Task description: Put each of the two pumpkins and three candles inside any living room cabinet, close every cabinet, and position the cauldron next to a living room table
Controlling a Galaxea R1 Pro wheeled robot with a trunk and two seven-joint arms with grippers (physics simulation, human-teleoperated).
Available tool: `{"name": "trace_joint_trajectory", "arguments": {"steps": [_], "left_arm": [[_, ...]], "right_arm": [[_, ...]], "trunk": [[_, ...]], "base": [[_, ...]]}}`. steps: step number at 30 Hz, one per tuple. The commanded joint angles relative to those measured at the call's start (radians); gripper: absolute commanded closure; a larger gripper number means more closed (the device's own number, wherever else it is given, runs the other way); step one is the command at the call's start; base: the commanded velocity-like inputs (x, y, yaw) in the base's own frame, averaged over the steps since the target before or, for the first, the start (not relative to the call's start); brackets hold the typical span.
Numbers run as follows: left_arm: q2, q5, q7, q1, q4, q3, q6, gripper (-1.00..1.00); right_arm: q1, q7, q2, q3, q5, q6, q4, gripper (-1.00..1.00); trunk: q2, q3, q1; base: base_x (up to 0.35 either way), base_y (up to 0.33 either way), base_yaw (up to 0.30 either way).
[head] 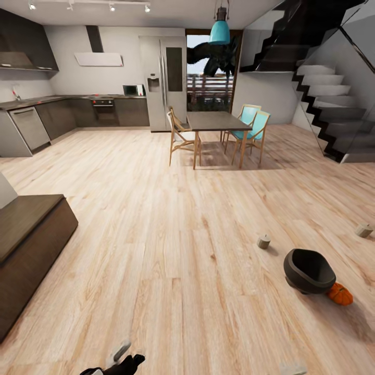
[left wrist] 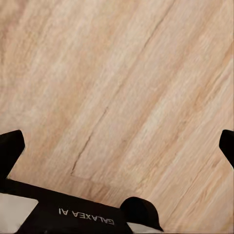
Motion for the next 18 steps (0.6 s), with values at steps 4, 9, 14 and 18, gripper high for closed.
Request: {"name": "trace_joint_trajectory", "arguments": {"steps": [4,9,14,18], "left_arm": [[-0.004,-0.021,0.037,0.001,0.106,-0.005,0.0,-1.0],[-0.014,-0.101,0.128,0.027,0.127,-0.009,0.002,-1.0],[-0.015,-0.115,0.296,0.064,0.128,-0.009,0.0,-1.0],[-0.008,-0.115,0.314,0.082,0.129,-0.009,0.0,-1.0]], "right_arm": [[0.049,0.003,0.035,0.0,0.024,-0.001,0.007,-1.0],[0.071,0.004,0.056,0.0,0.028,0.0,0.009,-1.0],[0.076,0.004,0.055,0.0,0.028,0.0,0.009,-1.0],[0.077,0.003,0.056,0.0,0.028,0.001,0.009,-1.0]], "trunk": [[0.028,0.013,-0.015],[0.063,0.028,-0.035],[0.098,0.044,-0.054],[0.126,0.057,-0.069]], "base": [[0.0,0.0,0.0],[0.0,0.0,0.0],[0.0,0.0,0.0],[0.0,0.0,0.0]]}}
